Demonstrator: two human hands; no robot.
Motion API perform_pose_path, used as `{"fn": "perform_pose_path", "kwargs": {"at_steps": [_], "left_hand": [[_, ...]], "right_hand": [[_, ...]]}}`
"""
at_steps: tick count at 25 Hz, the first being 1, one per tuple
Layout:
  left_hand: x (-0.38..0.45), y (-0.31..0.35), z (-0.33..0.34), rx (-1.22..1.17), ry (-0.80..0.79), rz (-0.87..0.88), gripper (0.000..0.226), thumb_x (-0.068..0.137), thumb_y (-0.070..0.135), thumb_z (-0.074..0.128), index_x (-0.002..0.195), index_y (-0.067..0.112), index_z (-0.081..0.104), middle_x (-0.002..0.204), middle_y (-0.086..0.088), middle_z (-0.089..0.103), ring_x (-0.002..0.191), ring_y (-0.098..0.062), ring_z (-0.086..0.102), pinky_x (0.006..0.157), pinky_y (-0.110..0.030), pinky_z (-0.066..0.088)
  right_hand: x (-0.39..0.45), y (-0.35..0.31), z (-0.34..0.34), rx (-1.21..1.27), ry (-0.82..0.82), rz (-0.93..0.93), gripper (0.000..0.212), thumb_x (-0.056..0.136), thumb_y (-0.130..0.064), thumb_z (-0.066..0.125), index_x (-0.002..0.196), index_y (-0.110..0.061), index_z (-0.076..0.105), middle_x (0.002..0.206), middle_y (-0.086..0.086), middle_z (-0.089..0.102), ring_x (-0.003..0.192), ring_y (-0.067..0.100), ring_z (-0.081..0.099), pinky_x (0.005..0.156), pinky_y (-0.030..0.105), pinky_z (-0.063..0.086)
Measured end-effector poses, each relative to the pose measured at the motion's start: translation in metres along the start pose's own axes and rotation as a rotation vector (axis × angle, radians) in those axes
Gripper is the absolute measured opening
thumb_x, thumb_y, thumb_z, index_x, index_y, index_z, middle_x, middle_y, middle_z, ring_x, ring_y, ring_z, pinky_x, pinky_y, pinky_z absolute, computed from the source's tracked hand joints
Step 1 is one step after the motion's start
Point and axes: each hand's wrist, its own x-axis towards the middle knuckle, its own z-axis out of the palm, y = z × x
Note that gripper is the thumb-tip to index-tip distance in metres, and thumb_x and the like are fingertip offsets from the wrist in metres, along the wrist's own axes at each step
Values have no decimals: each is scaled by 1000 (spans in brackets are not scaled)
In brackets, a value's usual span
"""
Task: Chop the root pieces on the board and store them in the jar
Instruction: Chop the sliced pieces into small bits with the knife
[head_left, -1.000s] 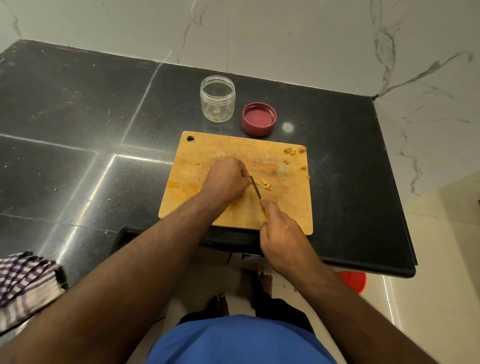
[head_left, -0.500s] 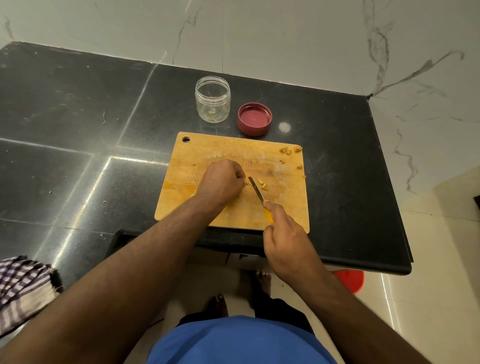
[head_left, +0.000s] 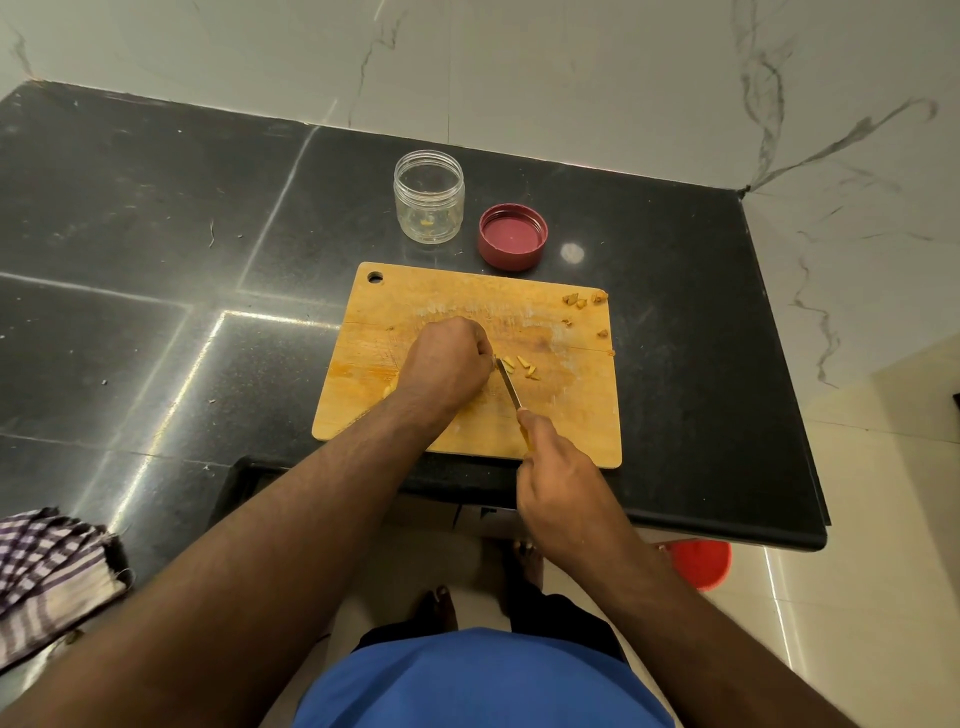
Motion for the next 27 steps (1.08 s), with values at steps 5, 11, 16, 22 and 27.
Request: {"fn": "perform_pose_path", "kwargs": {"at_steps": [5, 11, 16, 22, 27], "left_hand": [[0, -1, -1, 0, -12, -3, 13, 94, 17, 67, 103, 17, 77, 100, 0, 72, 92, -14, 63, 81, -29, 56], [-1, -2, 0, -13, 4, 11, 16, 94, 15, 66, 106, 16, 77, 104, 0, 73, 95, -14, 64, 82, -29, 56], [0, -2, 2, -7, 13, -2, 14, 94, 16, 66, 101, 17, 78, 99, 1, 73, 90, -13, 64, 77, -28, 55], [1, -2, 2, -33, 17, -15, 11, 93, 18, 69, 99, 17, 78, 97, 3, 73, 89, -13, 65, 77, -28, 55], [1, -3, 1, -30, -4, -23, 7, 92, 17, 70, 96, 18, 76, 92, 3, 71, 86, -12, 63, 74, -28, 55]], "right_hand": [[-16, 5, -7, 27, 81, -17, 46, 101, -15, 41, 146, -23, 36, 115, -7, 57, 90, 7, 56, 73, 14, 44], [1, 0, -7, 30, 66, -33, 47, 101, -15, 39, 147, -22, 33, 128, 3, 57, 105, 14, 56, 84, 26, 46], [11, 0, -6, 2, 33, -24, 47, 101, -16, 38, 147, -22, 32, 129, 4, 56, 108, 15, 55, 85, 27, 45], [18, 1, -7, 51, -31, 6, 47, 102, -16, 37, 147, -22, 31, 130, 5, 56, 109, 17, 56, 89, 30, 47], [-12, 6, -3, 121, -7, 23, 43, 102, -16, 40, 144, -24, 36, 93, -11, 54, 73, 6, 52, 59, 12, 37]]}}
